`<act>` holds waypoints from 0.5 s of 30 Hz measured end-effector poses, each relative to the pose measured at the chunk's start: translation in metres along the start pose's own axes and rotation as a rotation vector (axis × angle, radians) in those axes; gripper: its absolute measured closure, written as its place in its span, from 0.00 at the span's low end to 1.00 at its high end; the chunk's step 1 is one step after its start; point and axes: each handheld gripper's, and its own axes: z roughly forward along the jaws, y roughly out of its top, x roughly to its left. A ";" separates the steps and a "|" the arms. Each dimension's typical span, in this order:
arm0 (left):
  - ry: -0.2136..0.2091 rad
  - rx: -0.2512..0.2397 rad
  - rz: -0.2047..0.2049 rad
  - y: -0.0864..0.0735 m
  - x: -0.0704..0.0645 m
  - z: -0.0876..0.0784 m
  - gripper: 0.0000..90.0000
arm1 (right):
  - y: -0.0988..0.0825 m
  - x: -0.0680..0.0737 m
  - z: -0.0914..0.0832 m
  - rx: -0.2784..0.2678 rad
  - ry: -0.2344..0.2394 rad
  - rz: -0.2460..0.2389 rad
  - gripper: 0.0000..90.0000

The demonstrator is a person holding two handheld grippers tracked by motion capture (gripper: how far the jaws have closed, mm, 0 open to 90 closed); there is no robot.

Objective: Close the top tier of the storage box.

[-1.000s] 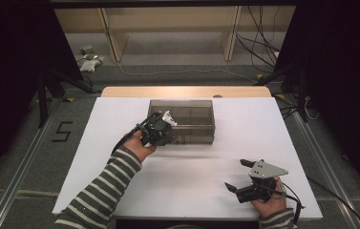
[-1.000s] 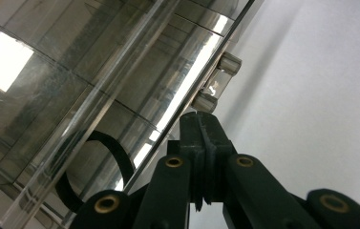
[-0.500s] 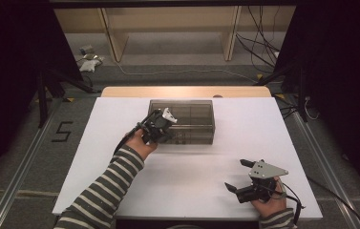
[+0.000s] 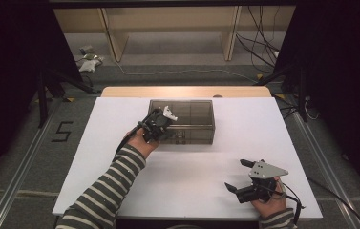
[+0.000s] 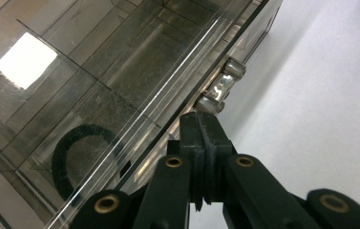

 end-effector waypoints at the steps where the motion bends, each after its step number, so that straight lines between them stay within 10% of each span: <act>1: 0.002 -0.004 -0.004 0.000 0.000 0.000 0.99 | 0.000 0.000 0.000 -0.001 -0.001 -0.002 0.03; 15: 0.022 -0.007 -0.011 0.001 0.001 0.005 0.99 | 0.000 0.000 0.000 -0.002 0.000 -0.003 0.03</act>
